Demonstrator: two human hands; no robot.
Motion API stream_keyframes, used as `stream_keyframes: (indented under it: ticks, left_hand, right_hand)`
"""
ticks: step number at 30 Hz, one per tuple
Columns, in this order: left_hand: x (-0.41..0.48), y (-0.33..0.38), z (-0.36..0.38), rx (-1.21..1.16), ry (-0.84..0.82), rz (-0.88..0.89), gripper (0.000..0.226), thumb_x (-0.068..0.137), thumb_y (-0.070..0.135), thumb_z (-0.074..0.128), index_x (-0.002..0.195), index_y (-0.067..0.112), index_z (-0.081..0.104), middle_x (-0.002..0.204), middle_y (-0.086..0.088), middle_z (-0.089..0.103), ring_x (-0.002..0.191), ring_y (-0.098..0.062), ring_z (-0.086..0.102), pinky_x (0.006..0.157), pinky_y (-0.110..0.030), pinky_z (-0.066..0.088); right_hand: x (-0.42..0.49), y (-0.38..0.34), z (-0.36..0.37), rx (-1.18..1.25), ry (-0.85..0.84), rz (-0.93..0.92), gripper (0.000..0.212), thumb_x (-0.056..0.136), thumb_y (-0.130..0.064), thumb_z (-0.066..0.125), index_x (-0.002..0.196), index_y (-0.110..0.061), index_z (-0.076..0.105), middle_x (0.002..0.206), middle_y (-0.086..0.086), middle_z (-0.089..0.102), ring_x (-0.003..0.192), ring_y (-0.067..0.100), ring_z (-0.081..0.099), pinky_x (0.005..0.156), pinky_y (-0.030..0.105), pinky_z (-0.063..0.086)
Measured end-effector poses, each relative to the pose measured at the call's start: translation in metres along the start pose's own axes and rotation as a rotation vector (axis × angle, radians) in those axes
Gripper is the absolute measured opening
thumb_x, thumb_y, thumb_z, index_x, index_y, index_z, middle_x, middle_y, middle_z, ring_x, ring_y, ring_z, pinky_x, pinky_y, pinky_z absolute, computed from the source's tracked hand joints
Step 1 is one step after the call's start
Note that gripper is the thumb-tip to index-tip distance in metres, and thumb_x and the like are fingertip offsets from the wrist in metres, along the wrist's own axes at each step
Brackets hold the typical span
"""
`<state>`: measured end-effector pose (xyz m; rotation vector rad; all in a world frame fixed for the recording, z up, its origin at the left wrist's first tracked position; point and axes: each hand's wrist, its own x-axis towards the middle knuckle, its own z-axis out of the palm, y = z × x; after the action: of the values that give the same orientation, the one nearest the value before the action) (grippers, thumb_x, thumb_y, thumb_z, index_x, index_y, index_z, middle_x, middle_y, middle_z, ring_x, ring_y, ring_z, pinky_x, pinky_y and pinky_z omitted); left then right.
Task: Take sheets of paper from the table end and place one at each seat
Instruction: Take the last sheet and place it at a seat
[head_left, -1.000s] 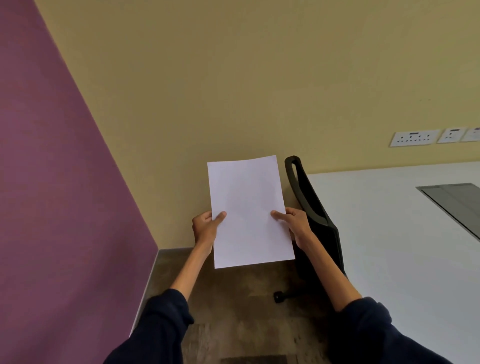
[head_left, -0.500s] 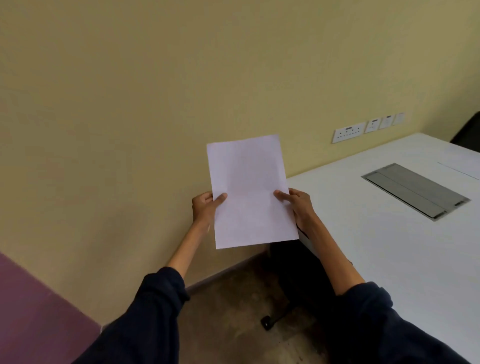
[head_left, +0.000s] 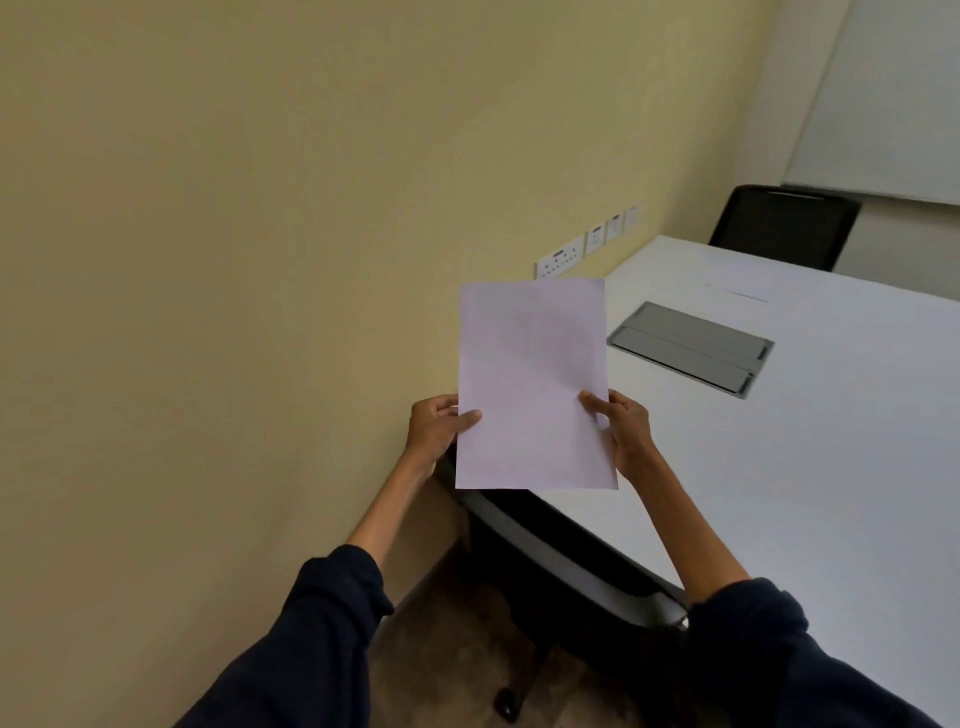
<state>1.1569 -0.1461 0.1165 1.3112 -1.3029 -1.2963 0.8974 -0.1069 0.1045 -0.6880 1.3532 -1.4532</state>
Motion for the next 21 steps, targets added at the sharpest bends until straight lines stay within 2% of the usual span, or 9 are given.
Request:
stream_keyframes:
  ticks: [3, 6, 8, 11, 16, 19, 21]
  left_hand:
    - [0.049, -0.004, 0.018, 0.032, -0.052, -0.039, 0.03, 0.079, 0.005, 0.077, 0.108, 0.001, 0.068, 0.098, -0.01, 0.075, 0.087, -0.023, 0.071, 0.086, -0.04, 0.057]
    - [0.098, -0.001, 0.043, 0.086, -0.121, -0.048, 0.038, 0.078, 0.006, 0.078, 0.114, -0.003, 0.067, 0.103, -0.014, 0.074, 0.094, -0.027, 0.072, 0.088, -0.042, 0.057]
    - [0.126, -0.001, 0.062, 0.108, -0.163, -0.044, 0.036, 0.078, 0.005, 0.078, 0.111, -0.003, 0.067, 0.102, -0.013, 0.074, 0.09, -0.024, 0.073, 0.083, -0.039, 0.059]
    - [0.159, -0.005, 0.089, 0.162, -0.215, -0.047, 0.032, 0.077, 0.005, 0.079, 0.106, 0.002, 0.067, 0.1, -0.011, 0.073, 0.08, -0.015, 0.071, 0.068, -0.025, 0.058]
    - [0.199, -0.027, 0.132, 0.259, -0.298, -0.089, 0.041, 0.076, 0.003, 0.079, 0.115, -0.005, 0.066, 0.108, -0.021, 0.071, 0.097, -0.033, 0.07, 0.088, -0.043, 0.058]
    - [0.222, -0.042, 0.156, 0.347, -0.371, -0.086, 0.036, 0.076, 0.004, 0.08, 0.109, -0.003, 0.067, 0.106, -0.021, 0.072, 0.091, -0.028, 0.07, 0.077, -0.032, 0.057]
    - [0.239, -0.049, 0.171, 0.394, -0.421, -0.081, 0.039, 0.075, 0.006, 0.081, 0.11, -0.002, 0.067, 0.105, -0.02, 0.072, 0.091, -0.028, 0.069, 0.076, -0.03, 0.055]
  right_hand:
    - [0.033, 0.002, -0.01, 0.001, 0.053, 0.018, 0.02, 0.08, -0.013, 0.077, 0.096, -0.003, 0.071, 0.093, 0.01, 0.071, 0.079, 0.028, 0.064, 0.077, 0.042, 0.058]
    - [0.062, 0.006, -0.026, 0.005, 0.125, 0.033, 0.019, 0.081, -0.013, 0.076, 0.099, -0.006, 0.07, 0.1, 0.008, 0.071, 0.087, 0.028, 0.064, 0.071, 0.036, 0.055]
    - [0.081, 0.006, -0.038, -0.011, 0.163, 0.049, 0.017, 0.081, -0.014, 0.076, 0.097, -0.009, 0.071, 0.103, 0.008, 0.071, 0.092, 0.029, 0.065, 0.077, 0.04, 0.055]
    - [0.102, 0.011, -0.057, -0.062, 0.239, 0.088, 0.011, 0.082, -0.014, 0.076, 0.091, -0.012, 0.07, 0.102, 0.008, 0.071, 0.095, 0.03, 0.065, 0.088, 0.047, 0.054]
    - [0.125, 0.029, -0.087, -0.111, 0.332, 0.151, 0.007, 0.082, -0.012, 0.076, 0.086, -0.013, 0.07, 0.098, 0.007, 0.073, 0.091, 0.028, 0.067, 0.081, 0.041, 0.056]
    - [0.138, 0.047, -0.104, -0.13, 0.4, 0.193, 0.016, 0.08, -0.013, 0.078, 0.091, -0.004, 0.071, 0.097, 0.01, 0.072, 0.088, 0.026, 0.067, 0.079, 0.04, 0.056]
    - [0.148, 0.053, -0.114, -0.153, 0.44, 0.216, 0.028, 0.079, -0.014, 0.079, 0.097, 0.005, 0.069, 0.099, 0.015, 0.072, 0.089, 0.026, 0.066, 0.084, 0.044, 0.056]
